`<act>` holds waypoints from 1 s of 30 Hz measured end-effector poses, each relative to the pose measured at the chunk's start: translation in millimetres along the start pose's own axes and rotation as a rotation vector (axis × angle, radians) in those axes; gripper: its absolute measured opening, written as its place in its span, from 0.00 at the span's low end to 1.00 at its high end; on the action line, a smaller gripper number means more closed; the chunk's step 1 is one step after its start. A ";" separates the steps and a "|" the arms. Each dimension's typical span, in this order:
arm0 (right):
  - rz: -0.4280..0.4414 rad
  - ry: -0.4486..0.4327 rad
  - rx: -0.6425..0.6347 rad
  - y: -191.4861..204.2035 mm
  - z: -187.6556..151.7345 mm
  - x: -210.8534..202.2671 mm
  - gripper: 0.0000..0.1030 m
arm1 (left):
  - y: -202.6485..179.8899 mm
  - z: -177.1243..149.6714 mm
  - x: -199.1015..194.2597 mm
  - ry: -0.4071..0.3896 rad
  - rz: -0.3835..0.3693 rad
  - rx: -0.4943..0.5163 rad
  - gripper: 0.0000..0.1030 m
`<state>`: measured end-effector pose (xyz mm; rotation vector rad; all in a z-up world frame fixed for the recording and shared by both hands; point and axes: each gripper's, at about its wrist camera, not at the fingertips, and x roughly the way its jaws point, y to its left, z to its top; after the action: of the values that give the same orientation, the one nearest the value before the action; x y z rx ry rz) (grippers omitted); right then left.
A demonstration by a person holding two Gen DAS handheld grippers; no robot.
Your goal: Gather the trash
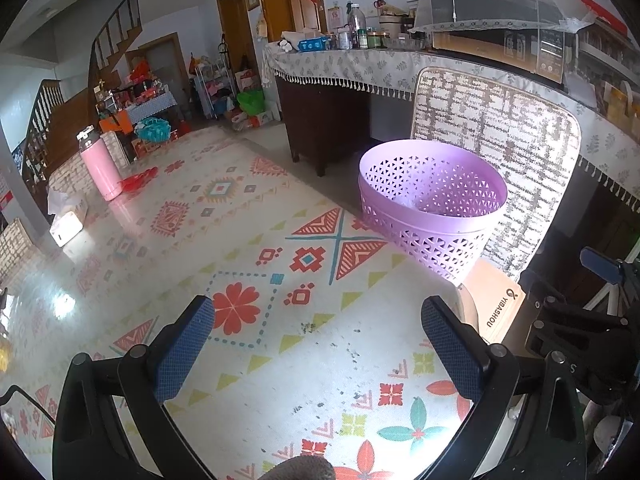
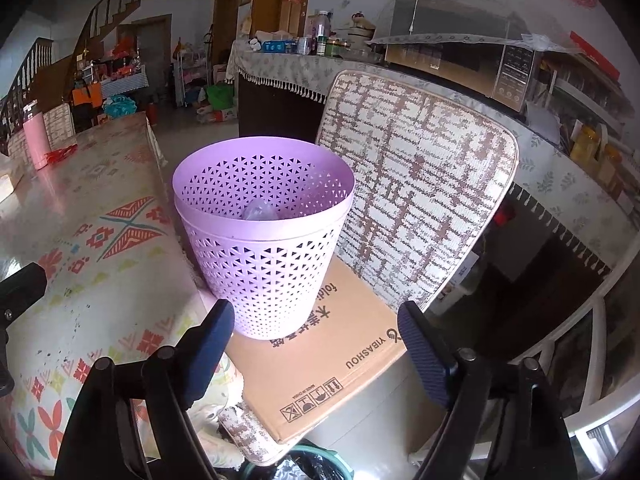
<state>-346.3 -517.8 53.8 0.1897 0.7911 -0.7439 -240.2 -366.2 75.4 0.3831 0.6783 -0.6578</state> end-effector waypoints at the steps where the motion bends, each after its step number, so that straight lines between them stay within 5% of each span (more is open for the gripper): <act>1: 0.002 0.002 -0.001 0.3 -0.3 0.7 0.85 | -0.2 -0.1 0.4 0.002 0.000 0.000 1.00; 30: 0.060 0.024 0.020 -4.2 -5.7 9.2 0.86 | -8.4 -1.7 12.5 0.035 0.004 0.003 1.00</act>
<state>-348.1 -523.4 43.7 0.2402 0.7975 -0.6945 -239.2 -376.8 64.7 0.3998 0.7096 -0.6498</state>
